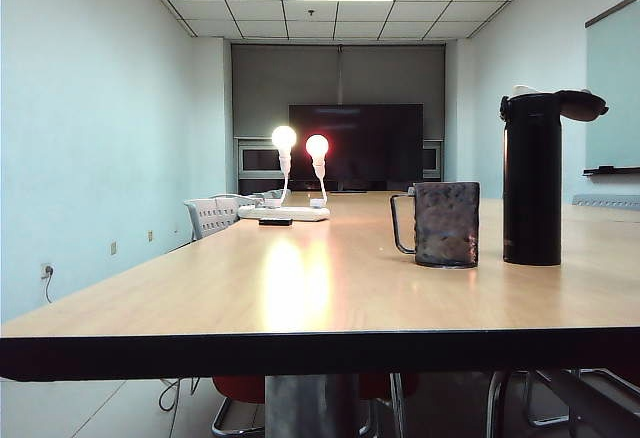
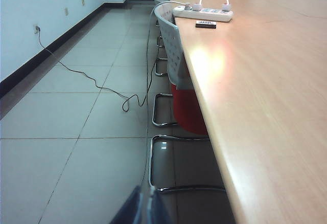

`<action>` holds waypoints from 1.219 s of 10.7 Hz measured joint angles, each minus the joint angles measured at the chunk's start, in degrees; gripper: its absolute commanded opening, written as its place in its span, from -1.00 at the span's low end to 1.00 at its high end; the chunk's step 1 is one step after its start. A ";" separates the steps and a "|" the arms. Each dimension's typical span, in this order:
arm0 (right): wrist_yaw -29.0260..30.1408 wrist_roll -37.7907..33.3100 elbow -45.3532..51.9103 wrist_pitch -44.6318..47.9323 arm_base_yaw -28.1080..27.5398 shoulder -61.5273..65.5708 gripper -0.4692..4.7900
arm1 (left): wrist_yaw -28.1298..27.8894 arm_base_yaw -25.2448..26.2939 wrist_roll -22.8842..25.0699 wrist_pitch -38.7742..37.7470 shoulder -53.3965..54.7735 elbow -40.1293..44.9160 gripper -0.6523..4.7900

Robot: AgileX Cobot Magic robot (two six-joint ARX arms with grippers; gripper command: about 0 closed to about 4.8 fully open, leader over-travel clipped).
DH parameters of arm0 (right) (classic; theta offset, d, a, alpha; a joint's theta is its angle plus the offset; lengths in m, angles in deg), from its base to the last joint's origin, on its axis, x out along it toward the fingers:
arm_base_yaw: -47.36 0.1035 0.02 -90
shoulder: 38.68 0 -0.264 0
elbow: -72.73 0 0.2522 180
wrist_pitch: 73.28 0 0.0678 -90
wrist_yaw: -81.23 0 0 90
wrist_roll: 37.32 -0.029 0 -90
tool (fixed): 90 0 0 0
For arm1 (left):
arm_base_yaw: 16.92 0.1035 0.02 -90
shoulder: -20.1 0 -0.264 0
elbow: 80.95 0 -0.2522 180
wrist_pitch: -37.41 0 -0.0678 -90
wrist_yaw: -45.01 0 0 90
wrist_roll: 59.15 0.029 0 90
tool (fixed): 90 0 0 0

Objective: Pick up the black thermos cup, pour some water from it into the cup, and then put the thermos cup back on the table.

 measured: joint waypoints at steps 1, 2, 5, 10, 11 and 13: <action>-1.03 0.11 4.66 9.64 0.07 -4.50 -0.84 | 0.02 0.00 0.02 0.00 0.00 0.00 -0.67; -0.96 0.11 8.22 15.69 0.11 -9.25 -0.84 | 0.02 0.00 0.02 0.00 0.00 0.00 -0.67; -0.66 -0.39 14.93 15.08 0.17 -18.10 -0.84 | 0.09 0.00 0.00 -0.07 0.04 0.00 -0.67; 5.35 -0.59 14.93 10.43 0.17 -18.14 -0.84 | 0.11 0.00 0.00 -0.04 0.04 0.00 -0.67; 5.35 -0.59 14.93 10.43 0.17 -18.14 -0.84 | 0.09 0.00 0.02 -0.04 0.04 0.00 -0.67; 5.35 -0.59 14.93 10.43 0.17 -18.14 -0.84 | 0.09 0.00 0.00 -0.04 0.02 0.00 -0.67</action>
